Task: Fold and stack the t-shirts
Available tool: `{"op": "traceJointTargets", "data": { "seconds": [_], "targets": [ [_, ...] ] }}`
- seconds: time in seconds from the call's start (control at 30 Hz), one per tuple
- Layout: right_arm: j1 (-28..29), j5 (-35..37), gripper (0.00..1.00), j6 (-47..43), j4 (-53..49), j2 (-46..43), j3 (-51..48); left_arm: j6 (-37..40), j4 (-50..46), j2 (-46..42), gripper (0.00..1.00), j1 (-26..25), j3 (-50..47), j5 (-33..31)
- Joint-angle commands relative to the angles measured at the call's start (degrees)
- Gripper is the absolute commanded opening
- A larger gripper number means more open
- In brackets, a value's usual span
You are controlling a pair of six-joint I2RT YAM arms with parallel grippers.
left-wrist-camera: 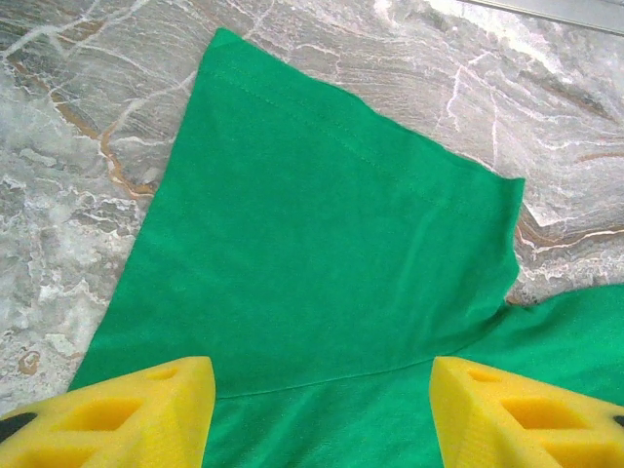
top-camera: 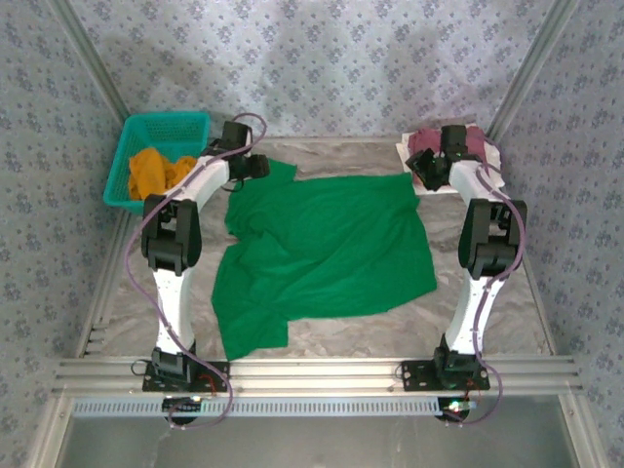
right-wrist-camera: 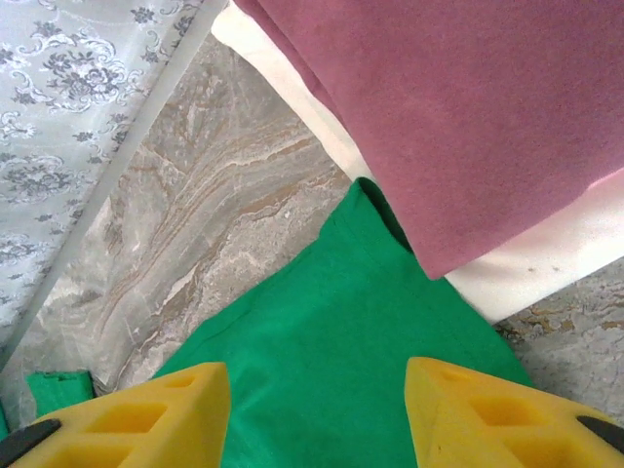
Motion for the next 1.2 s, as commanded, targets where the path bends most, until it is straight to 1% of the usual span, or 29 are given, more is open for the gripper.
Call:
{"op": "traceJointTargets", "data": {
  "seconds": [0.0, 0.07, 0.13, 0.17, 0.2, 0.23, 0.3, 0.37, 0.47, 0.53, 0.57, 0.63, 0.67, 0.7, 0.8, 0.83, 0.97, 1.03, 1.1, 1.17],
  "targets": [
    [1.0, -1.2, 0.47, -1.2, -0.3, -6.0, -4.0, 0.3, 0.1, -1.6, 0.6, -0.4, -3.3, 1.7],
    [2.3, -0.8, 0.39, -2.2, 0.8, -9.4, -8.8, 0.1, 2.8, -2.8, 0.56, -1.0, -7.3, 2.2],
    [4.2, -0.3, 0.16, -2.9, 2.6, -12.1, -14.1, -0.1, 4.9, -2.7, 0.48, -1.5, -9.6, 3.9],
    [5.1, 0.0, 0.07, -3.5, 2.7, -12.7, -15.6, -0.2, 5.3, -2.2, 0.42, -1.7, -9.9, 4.7],
    [6.1, 1.0, 0.03, -4.0, 2.7, -12.9, -17.0, -0.3, 5.3, -1.3, 0.35, -2.0, -9.7, 5.3],
    [6.9, 1.9, 0.0, -4.7, 3.0, -12.6, -18.0, -0.3, 4.9, -0.2, 0.31, -2.1, -9.0, 5.8],
    [7.4, 2.3, 0.0, -5.0, 2.7, -10.5, -18.1, -0.9, 4.0, 2.1, 0.24, -2.1, -7.1, 6.0],
    [7.0, 0.8, 0.0, -4.2, 3.0, -8.2, -18.0, -1.5, 3.3, 4.5, 0.21, -1.8, -4.8, 6.2],
    [6.7, 1.9, 0.0, -2.7, 5.0, -7.0, -19.5, -4.1, 1.4, 7.9, 0.2, -0.1, -0.2, 6.5],
    [6.7, 1.4, 0.0, -2.0, 5.9, -6.6, -19.7, -6.4, 2.0, 9.6, 0.21, 1.5, 1.5, 7.6],
    [6.8, 0.7, 0.02, -2.0, 6.2, -6.4, -19.5, -7.4, 2.6, 10.5, 0.2, 2.3, 2.4, 8.4],
    [7.1, 0.5, 0.1, -2.1, 6.0, -6.3, -19.2, -8.8, 3.2, 12.4, 0.21, 3.4, 4.8, 9.3],
    [7.1, 0.7, 0.17, -2.2, 6.0, -6.6, -19.0, -9.2, 2.9, 13.7, 0.2, 4.0, 6.4, 9.5],
    [7.2, 0.8, 0.23, -2.4, 6.0, -7.0, -19.1, -9.5, 2.2, 15.0, 0.21, 4.6, 9.3, 9.7],
    [7.6, 1.4, 0.32, -3.0, 7.0, -8.9, -19.9, -9.6, -1.6, 20.4, 0.2, 6.2, 19.4, 11.6],
    [8.0, 2.1, 0.34, -3.6, 6.3, -9.3, -19.7, -9.3, -4.0, 22.5, 0.2, 6.3, 24.3, 11.7],
    [8.6, 1.8, 0.36, -4.7, 4.1, -10.3, -20.0, -6.8, -14.7, 32.2, 0.21, 6.3, 46.0, 11.6],
    [8.9, 2.2, 0.37, -5.1, 4.0, -11.0, -21.0, -6.4, -18.0, 35.6, 0.22, 6.3, 54.3, 12.8],
    [9.2, 2.7, 0.37, -6.2, 3.7, -11.0, -21.0, -6.3, -19.9, 36.0, 0.23, 6.2, 58.8, 13.9],
    [9.0, 2.5, 0.37, -7.5, 2.7, -10.1, -19.3, -4.7, -21.9, 32.6, 0.25, 5.6, 59.2, 13.6]
  ]
}}
